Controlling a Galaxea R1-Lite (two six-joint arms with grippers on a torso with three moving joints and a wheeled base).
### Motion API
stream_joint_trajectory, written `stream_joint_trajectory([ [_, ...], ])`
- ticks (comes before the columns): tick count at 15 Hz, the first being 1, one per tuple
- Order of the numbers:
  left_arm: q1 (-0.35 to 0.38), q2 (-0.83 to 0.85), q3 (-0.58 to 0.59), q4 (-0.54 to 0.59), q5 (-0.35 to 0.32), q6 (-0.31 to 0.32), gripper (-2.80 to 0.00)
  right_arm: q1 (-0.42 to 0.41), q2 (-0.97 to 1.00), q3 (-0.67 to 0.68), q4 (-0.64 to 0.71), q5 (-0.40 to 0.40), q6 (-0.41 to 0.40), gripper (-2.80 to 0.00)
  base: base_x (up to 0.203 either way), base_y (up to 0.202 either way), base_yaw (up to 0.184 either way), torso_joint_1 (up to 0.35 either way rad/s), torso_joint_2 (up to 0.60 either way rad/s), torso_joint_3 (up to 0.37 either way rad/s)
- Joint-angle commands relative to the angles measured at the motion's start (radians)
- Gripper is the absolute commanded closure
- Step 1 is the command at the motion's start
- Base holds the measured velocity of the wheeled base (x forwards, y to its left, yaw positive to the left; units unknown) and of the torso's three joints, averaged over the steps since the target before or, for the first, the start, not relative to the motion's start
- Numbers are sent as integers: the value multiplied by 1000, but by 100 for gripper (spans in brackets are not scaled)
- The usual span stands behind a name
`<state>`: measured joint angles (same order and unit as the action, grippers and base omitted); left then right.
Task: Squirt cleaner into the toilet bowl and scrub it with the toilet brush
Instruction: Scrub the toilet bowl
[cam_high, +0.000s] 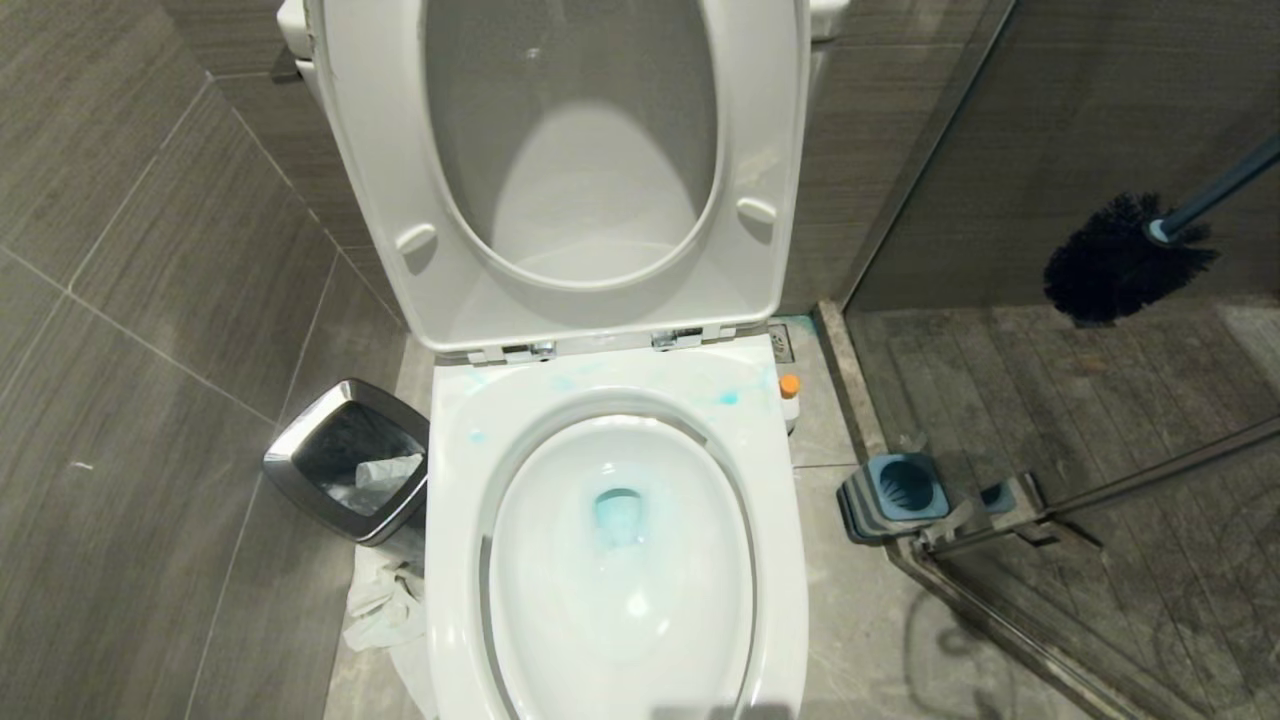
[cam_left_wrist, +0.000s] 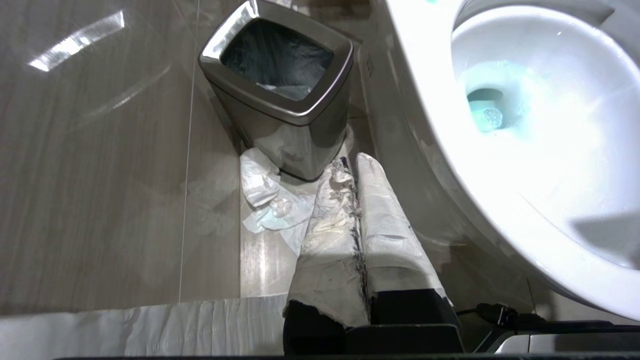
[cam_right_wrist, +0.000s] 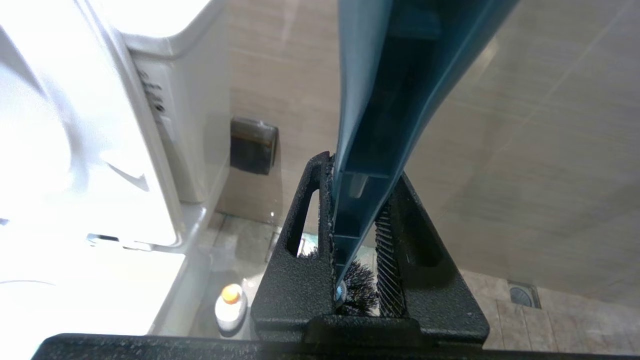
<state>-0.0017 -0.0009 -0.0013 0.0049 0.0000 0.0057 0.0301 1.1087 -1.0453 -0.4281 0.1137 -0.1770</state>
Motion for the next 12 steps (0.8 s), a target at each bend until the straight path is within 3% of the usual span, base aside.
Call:
stream_joint_trajectory([
  [1, 0, 1, 0, 0, 0, 0, 0, 39, 18, -1, -3, -24, -4, 0, 0, 0, 0, 1, 4, 200],
  [7, 0, 1, 0, 0, 0, -1, 0, 176, 42, 3, -3, -134, -20, 0, 0, 0, 0, 3, 3, 202],
  [12, 0, 1, 0, 0, 0, -3, 0, 392, 63, 31, -3, -299, -40, 0, 0, 0, 0, 4, 0, 200],
])
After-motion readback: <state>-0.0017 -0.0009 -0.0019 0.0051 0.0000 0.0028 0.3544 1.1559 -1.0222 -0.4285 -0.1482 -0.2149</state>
